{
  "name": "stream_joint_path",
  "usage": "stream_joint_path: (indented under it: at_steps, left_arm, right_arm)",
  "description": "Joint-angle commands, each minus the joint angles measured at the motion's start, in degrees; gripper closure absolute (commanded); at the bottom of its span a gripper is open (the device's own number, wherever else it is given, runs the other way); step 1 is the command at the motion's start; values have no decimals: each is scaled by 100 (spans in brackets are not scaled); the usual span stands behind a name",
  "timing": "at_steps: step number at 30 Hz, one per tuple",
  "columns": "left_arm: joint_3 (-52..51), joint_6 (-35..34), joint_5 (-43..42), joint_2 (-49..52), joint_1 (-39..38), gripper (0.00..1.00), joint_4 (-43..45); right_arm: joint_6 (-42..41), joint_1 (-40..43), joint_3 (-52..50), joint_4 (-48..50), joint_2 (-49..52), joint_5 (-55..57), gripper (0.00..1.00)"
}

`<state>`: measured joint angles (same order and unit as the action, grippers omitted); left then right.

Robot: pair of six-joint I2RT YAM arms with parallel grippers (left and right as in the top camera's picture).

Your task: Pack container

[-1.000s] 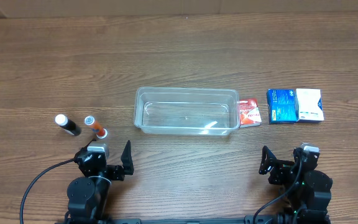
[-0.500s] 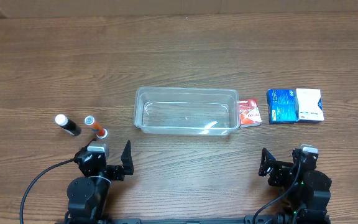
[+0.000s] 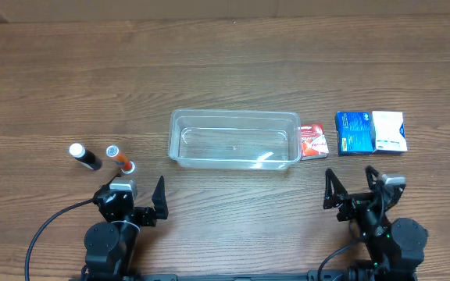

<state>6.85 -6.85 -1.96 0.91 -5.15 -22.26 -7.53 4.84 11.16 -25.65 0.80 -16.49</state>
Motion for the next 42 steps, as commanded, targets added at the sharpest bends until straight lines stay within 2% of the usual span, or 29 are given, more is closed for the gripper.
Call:
stream_joint_path:
  at_steps: [1,3,5,7,10,11,13,15,19,21,23,25,28,32,36,42]
  left_arm:
    - [-35,87,-46,-59,24,0,33]
    - [-35,87,-46,-59,24,0,31]
    - [-35,87,-48,-59,24,0,31]
    - [-35,87,-46,-59,24,0,31]
    - [-35,87,-46,-59,24,0,31]
    - [-35,87,-46,-59,24,0,31]
    - [-35,87,-46,-59,24,0,31]
    - [-35,87,-46,-59,24,0,31]
    - [-35,87,-46,-59,24,0,31]
    - [-35,87,-46,-59,24,0,31]
    - [-35,87,-46,-59,24,0,33]
    - [-35,87,-46,-59,24,0,31]
    - [-35,87,-46,-59,24,0,31]
    - [-35,87,-46,-59,24,0,33]
    - [-35,87,-46,-59,24,0,31]
    - [-35,90,-46,-59,24,0,31]
  right_arm:
    - [-428,7,50,367,-61,-861,0]
    - [-1016,7,90,358,-4,-514,0]
    - [-1054,7,308,302,208,-289,0]
    - [-1054,7,970,13,802,109,0]
    - [-966,7,2433,-964,2190,774,0]
    - [-643,7,3082,-1285,2791,772,0]
    - [-553,7,4094,-1853,3683,470,0]
    - [-629,17,4481,-2153,4225,970,0]
    - [-859,94,4507,-1928,5698,2424,0]
    - [-852,433,4846,-1840,6789,2396,0]
    - [-409,841,5512,-2015,7691,2398,0]
    - [-13,1191,6046,-2133,8181,2393,0]
    - [1320,1515,6188,-1753,8712,2188,0]
    - [2286,1580,6188,-1517,9510,2090,0]
    - [2581,1591,6188,-1491,10190,1788,0]
    - [2581,1591,6183,-1561,10625,1344,0]
